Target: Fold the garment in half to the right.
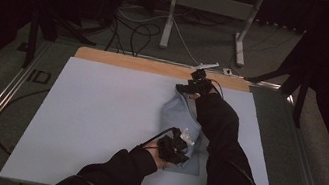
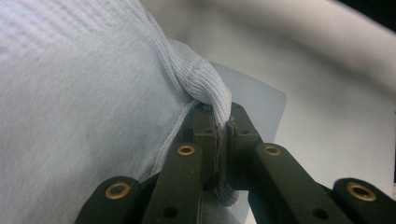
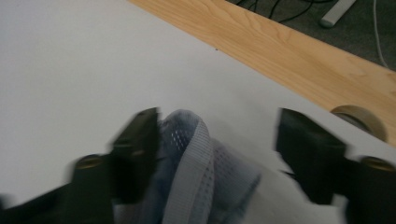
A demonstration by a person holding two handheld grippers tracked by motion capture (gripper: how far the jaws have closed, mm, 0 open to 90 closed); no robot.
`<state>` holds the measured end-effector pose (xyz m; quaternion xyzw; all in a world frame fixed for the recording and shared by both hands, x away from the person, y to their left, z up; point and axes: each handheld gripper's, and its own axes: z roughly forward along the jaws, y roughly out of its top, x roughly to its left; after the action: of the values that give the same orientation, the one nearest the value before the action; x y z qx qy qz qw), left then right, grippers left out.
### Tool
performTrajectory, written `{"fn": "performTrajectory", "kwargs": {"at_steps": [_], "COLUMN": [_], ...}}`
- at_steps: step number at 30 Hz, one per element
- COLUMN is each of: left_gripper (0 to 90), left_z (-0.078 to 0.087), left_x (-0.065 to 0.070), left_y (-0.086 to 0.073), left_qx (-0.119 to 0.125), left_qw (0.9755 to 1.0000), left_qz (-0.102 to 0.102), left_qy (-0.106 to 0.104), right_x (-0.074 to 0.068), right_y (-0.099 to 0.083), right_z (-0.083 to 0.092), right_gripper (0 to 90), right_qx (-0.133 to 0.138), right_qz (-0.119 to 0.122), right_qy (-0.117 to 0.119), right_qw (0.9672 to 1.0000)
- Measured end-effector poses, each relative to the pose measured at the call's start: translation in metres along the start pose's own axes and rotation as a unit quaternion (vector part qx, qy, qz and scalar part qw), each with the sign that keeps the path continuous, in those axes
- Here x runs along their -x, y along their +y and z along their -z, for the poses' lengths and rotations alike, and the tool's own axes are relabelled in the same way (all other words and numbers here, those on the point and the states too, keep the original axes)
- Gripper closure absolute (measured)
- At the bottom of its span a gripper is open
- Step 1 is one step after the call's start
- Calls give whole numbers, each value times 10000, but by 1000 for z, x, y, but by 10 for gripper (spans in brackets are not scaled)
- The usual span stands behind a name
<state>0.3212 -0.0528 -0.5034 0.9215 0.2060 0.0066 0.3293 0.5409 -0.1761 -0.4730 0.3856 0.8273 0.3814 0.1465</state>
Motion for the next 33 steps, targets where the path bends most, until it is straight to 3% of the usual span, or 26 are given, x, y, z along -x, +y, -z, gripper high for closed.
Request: {"fn": "performTrajectory", "kwargs": {"at_steps": [2,5,15,19,20,24,29,33], "left_gripper": [865,865,849,820,779,775,855,851], "left_z": [-1,0,3,-2,-3,-10,-18,-20], "left_x": [0,2,12,13,16,20,21,25], "left_y": [0,2,11,14,14,16,21,26], "left_qx": [-31,-38,90,151,198,141,-26,66], "left_qw": [10000,10000,9999,9996,9995,9996,9998,9999], "left_qz": [-30,-58,-111,-38,-73,-126,86,61], "left_qy": [2,9,-55,-225,-248,-225,-150,-77], "right_x": [3,6,1,1,0,0,-2,-2], "right_y": [-1,-3,-17,-19,-19,-19,-21,-21], "right_z": [7,17,35,40,42,46,48,49], "right_gripper": [140,118,111,111,111,111,111,111], "right_qx": [-13,9,338,414,463,559,557,582], "right_qz": [-15,-94,-113,-178,-147,-212,-184,-177], "right_qy": [155,111,118,167,128,168,184,182], "right_qw": [9999,9999,9993,9988,9987,9981,9981,9980]}}
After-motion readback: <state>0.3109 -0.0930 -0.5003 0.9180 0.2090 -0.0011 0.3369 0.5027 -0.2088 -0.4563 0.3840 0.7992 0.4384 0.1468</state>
